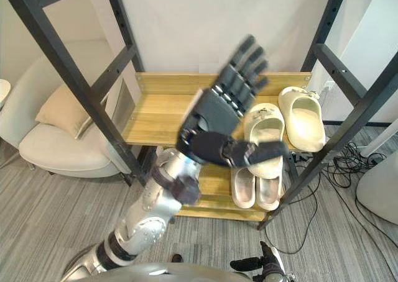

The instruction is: Organize the slippers on the shoe rack

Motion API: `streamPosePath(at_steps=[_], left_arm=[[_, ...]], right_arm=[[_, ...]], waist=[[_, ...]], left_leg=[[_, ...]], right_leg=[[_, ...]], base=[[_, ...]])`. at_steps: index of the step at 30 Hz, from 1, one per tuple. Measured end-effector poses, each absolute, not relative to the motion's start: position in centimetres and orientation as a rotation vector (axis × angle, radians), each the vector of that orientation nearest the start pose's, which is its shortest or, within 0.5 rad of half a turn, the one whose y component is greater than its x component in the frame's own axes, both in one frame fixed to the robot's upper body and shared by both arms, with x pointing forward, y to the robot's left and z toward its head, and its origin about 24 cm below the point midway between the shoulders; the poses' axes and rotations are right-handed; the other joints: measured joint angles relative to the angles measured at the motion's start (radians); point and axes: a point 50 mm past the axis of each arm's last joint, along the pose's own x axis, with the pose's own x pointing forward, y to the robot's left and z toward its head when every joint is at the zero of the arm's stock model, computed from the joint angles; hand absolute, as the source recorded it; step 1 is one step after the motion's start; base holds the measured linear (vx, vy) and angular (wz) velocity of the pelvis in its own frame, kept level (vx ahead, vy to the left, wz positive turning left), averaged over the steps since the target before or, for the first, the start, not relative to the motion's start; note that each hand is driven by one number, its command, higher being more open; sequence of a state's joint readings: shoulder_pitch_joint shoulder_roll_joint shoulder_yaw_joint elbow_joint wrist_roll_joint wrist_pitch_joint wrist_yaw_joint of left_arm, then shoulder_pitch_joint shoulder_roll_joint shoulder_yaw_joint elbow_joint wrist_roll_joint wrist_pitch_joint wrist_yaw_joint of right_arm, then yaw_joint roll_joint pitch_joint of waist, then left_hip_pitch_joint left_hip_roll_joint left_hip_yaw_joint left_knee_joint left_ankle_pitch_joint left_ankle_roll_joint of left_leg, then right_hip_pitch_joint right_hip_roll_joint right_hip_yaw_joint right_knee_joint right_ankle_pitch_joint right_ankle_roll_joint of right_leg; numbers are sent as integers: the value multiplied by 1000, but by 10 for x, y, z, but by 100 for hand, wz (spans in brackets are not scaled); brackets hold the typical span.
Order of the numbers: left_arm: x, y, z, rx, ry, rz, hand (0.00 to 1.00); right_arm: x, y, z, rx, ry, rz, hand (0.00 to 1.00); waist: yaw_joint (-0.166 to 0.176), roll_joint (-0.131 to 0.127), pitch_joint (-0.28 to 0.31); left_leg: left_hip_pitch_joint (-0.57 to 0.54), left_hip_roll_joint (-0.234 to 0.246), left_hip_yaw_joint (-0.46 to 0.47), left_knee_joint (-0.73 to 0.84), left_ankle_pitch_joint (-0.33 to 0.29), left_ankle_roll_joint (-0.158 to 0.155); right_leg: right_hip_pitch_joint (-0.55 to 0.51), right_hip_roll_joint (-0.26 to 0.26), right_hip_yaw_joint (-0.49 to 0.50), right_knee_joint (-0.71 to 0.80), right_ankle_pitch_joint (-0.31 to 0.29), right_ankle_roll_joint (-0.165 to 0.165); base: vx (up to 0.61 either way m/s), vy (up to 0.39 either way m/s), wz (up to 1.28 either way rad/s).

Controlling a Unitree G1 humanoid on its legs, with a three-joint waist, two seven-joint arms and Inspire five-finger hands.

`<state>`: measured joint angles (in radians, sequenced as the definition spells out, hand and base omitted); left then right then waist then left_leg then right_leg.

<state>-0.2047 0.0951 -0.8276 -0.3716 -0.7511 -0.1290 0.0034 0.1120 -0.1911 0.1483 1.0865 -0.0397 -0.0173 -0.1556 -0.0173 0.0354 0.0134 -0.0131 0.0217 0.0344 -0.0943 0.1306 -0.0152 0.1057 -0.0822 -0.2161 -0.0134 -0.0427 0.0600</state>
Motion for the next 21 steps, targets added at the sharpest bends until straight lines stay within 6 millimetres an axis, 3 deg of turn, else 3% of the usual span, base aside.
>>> streamPosePath(at_steps=[5, 9, 14, 21], left_arm=[[158, -42, 137, -717, -110, -1189, 100], [150, -54, 114, -662, 16, -1250, 100], [143, -54, 96, -585, 83, -1292, 100], [145, -53, 87, -483, 68, -1280, 100]], right_arm=[[77, -218, -162, -379, 1171, -85, 100], [78, -218, -162, -394, 1169, -69, 100], [78, -218, -162, -398, 1168, -65, 100], [79, -216, -163, -402, 1166, -57, 100]], waist=[[5, 10, -10], [6, 10, -10], [6, 9, -10], [5, 5, -13]], left_leg=[[6, 2, 0, 0, 0, 0], [6, 4, 0, 0, 1, -1], [6, 5, 1, 0, 1, -2], [6, 5, 1, 0, 1, -2]], right_leg=[[5, 1, 0, -1, 0, 0], [5, 3, 1, -2, 0, 0], [5, 4, 1, -4, 0, 0], [6, 4, 1, -5, 0, 0]], base=[[0, 0, 0], [0, 0, 0], [0, 0, 0], [0, 0, 0]])
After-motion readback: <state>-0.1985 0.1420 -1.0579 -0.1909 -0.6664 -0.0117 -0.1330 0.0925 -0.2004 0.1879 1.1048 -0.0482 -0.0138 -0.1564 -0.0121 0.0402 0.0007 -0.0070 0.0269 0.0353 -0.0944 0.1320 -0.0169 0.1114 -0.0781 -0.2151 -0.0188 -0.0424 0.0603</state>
